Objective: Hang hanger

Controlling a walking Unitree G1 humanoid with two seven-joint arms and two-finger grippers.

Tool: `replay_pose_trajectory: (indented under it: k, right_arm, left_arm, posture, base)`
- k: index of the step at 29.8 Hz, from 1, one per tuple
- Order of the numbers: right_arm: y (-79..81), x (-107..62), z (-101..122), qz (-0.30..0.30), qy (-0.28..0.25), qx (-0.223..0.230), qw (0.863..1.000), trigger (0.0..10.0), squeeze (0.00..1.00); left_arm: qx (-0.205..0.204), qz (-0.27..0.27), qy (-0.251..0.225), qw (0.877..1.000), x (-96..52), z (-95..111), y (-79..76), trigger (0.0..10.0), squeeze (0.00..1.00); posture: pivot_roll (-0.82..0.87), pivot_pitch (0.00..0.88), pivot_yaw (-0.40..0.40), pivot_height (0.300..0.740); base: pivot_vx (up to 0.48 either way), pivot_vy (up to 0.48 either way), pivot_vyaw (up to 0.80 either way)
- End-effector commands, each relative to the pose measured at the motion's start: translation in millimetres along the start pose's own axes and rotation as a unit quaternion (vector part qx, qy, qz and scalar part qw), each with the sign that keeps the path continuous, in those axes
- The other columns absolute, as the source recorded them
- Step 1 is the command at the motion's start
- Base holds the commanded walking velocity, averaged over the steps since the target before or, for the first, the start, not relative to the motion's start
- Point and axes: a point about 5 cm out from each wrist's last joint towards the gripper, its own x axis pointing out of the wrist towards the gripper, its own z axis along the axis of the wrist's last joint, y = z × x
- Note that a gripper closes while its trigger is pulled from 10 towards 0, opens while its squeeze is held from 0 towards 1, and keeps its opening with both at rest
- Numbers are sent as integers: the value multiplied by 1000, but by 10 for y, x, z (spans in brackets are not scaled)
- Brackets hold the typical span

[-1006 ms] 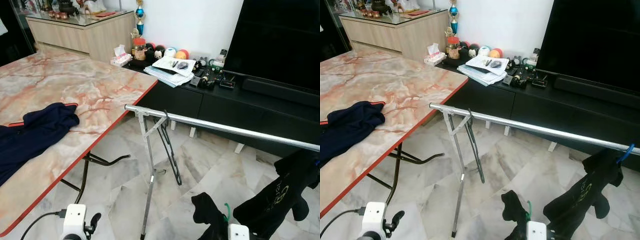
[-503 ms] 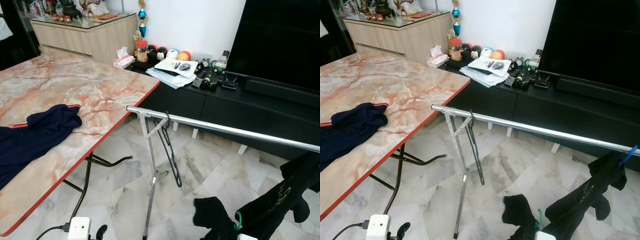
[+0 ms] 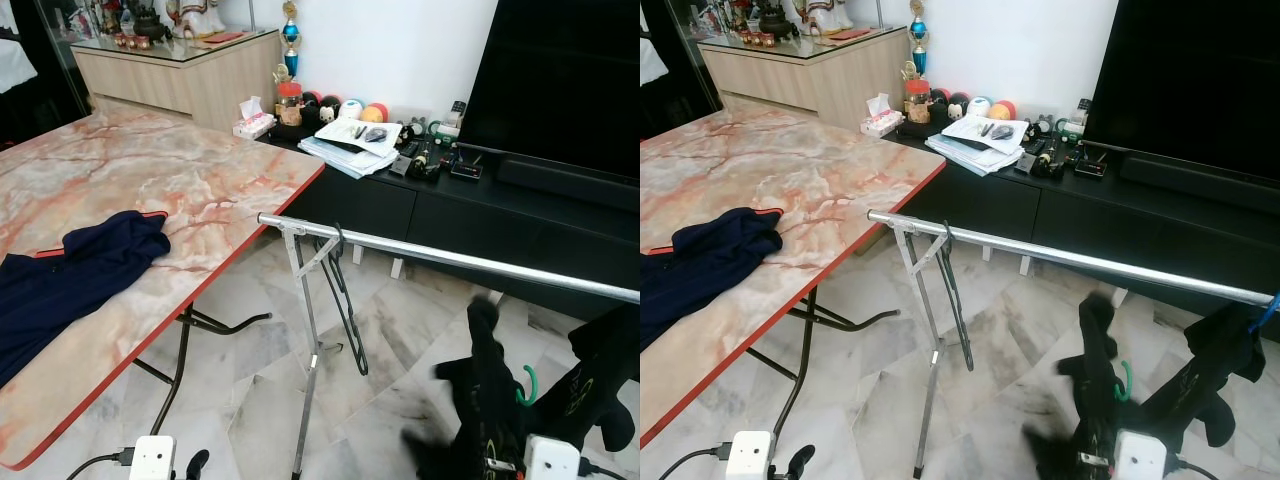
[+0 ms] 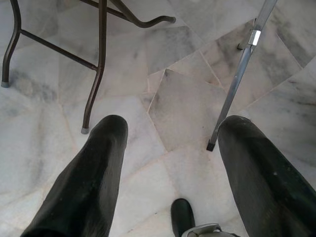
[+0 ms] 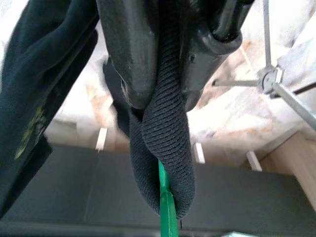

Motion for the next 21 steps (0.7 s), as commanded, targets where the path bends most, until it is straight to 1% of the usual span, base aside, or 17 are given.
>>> replay_pose_trajectory:
  k: [1,3,5,8,10,13,16,17,21]
  right_arm:
    - [33,-28,99,7,-23,0,1000,10000,0]
    - [26,-85,134,3,-31,4,999,10000,0]
    - [24,-91,139,3,-32,3,999,10000,0]
    - [11,-124,190,0,-40,8,999,10000,0]
    - [-23,-108,197,-6,-31,11,999,10000,0]
    - [-35,-102,191,-6,-18,18,1000,10000,0]
    - [-20,-96,201,5,-18,13,1000,10000,0]
    - [-18,-95,213,6,-19,20,1000,10000,0]
    - [-21,-90,237,9,-20,20,1000,10000,0]
  left_arm:
    - [-4,10,4,1000,-25,-22,66,10000,0]
    - [-4,15,-4,1000,-31,2,91,10000,0]
    - [-4,15,-7,1000,-32,11,94,10000,0]
    - [-9,17,-30,999,-34,77,84,10000,0]
    - [-10,16,-40,999,-22,111,52,10000,0]
    - [-12,16,-45,999,-9,137,26,10000,0]
    - [-17,21,-49,998,-8,154,29,10000,0]
    - [-18,22,-52,998,-7,166,26,10000,0]
    - [-23,25,-64,997,-18,192,10,10000,0]
  posture:
    - [25,0,27,740]
    - [24,0,27,740]
    - [24,0,27,740]
    - [18,0,25,740]
    - [27,0,20,740]
    - [30,0,15,740]
    - [24,0,9,740]
    - [24,0,6,740]
    - [19,0,1,740]
  base:
    - [0,0,0]
    - [0,0,0]
    - [0,0,0]
    - [0,0,0]
    - [0,0,0]
    - [0,0,0]
    - [0,0,0]
    - [0,0,0]
    - [0,0,0]
